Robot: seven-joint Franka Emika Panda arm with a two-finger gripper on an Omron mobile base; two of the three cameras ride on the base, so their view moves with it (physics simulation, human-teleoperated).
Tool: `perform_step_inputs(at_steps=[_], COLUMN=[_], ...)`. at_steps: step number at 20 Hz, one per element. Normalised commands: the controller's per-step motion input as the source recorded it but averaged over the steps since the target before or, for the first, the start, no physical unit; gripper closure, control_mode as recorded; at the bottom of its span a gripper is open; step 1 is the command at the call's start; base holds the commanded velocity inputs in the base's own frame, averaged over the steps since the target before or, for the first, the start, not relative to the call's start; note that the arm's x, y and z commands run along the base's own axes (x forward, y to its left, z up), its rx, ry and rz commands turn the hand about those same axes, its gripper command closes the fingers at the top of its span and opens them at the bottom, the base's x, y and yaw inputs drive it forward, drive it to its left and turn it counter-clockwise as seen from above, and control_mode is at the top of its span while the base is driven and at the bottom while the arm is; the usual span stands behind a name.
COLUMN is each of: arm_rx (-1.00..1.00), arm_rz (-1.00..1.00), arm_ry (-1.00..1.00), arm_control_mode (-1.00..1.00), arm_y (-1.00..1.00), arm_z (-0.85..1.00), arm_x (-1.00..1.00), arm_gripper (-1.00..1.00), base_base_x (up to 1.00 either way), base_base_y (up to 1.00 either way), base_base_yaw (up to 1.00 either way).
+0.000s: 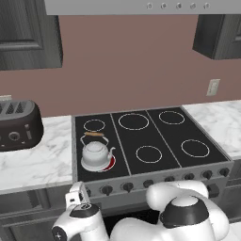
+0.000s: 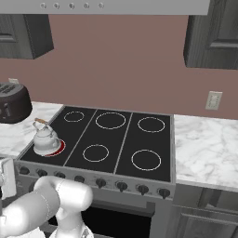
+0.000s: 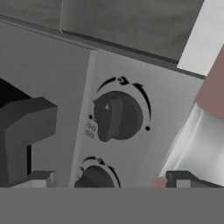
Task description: Lower the heat of the kettle.
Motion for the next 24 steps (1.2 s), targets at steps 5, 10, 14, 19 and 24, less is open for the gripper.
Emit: perform_step_inputs(at_steps=[5, 10, 14, 19, 24], arm_rx=[-0.02, 0.00, 0.00, 0.00, 0.00], arm_rz=[0.00, 0.00, 0.00, 0.00, 0.00], arm_ry=[-0.07, -0.11, -0.10, -0.04, 0.00], arm_control_mode=[-1.00, -1.00, -1.00, -1.00, -1.00], arm_y=[0.03, 0.00, 0.00, 0.00, 0.00], arm_z=[-0.13, -0.03, 0.00, 0.00, -0.07], arm_x=[0.03, 0.05, 0.06, 0.14, 0.23], arm_gripper=[-1.00, -1.00, -1.00, -1.00, -1.00], base_base_x=[0.00, 0.00, 0.00, 0.00, 0.00], base_base_y=[0.00, 0.00, 0.00, 0.00, 0.00], base_base_yaw=[0.00, 0.00, 0.00, 0.00, 0.00])
